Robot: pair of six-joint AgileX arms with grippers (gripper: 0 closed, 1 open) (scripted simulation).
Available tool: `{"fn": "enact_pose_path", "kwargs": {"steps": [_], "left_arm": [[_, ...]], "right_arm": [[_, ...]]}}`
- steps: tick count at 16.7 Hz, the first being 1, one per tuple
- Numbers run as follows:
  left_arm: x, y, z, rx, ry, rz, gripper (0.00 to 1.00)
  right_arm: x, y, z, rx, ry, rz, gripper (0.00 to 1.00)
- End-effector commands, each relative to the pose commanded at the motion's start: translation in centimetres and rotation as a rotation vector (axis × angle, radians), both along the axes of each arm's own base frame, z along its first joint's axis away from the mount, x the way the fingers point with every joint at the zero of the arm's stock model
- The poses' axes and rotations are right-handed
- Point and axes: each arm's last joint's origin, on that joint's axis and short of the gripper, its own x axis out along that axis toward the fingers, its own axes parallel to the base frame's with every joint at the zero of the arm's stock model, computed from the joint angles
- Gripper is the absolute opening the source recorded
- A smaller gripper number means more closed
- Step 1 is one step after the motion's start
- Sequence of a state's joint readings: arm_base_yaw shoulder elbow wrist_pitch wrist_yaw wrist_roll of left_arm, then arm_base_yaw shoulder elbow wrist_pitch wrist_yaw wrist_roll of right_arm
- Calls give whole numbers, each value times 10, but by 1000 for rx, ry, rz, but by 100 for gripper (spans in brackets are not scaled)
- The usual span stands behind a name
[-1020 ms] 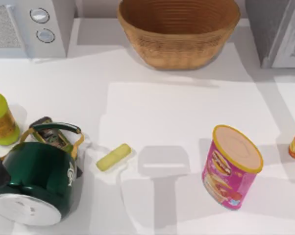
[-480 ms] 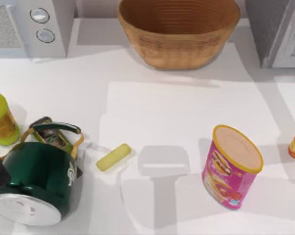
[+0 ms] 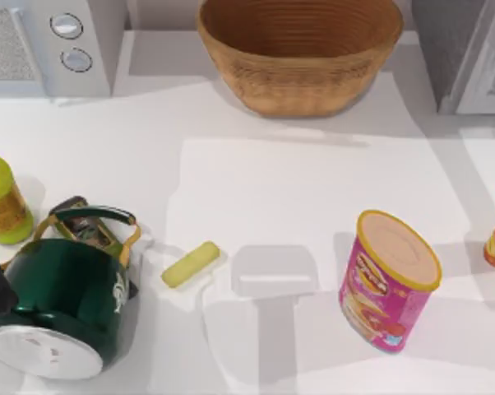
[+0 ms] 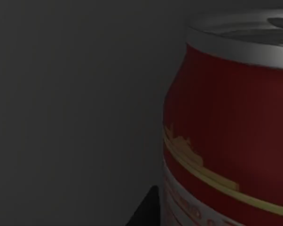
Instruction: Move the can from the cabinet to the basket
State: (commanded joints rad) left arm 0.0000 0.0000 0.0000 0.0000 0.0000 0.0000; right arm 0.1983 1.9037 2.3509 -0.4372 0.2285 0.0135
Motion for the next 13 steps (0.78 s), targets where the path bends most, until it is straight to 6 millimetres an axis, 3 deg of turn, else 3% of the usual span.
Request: {"fn": "enact_pose_path", "kwargs": {"steps": [3,9,11,13], "left_arm": [[0,0,0,0,0,0,100],[0,0,0,0,0,0,100],[0,0,0,0,0,0,100],[0,0,0,0,0,0,100]], "right_arm": [[-35,6,17,2,0,1,0],[-148,3,54,2,-8,-2,0],[-169,0,56,0,-2,-2,0],[-174,0,57,-1,2,-2,0]]}}
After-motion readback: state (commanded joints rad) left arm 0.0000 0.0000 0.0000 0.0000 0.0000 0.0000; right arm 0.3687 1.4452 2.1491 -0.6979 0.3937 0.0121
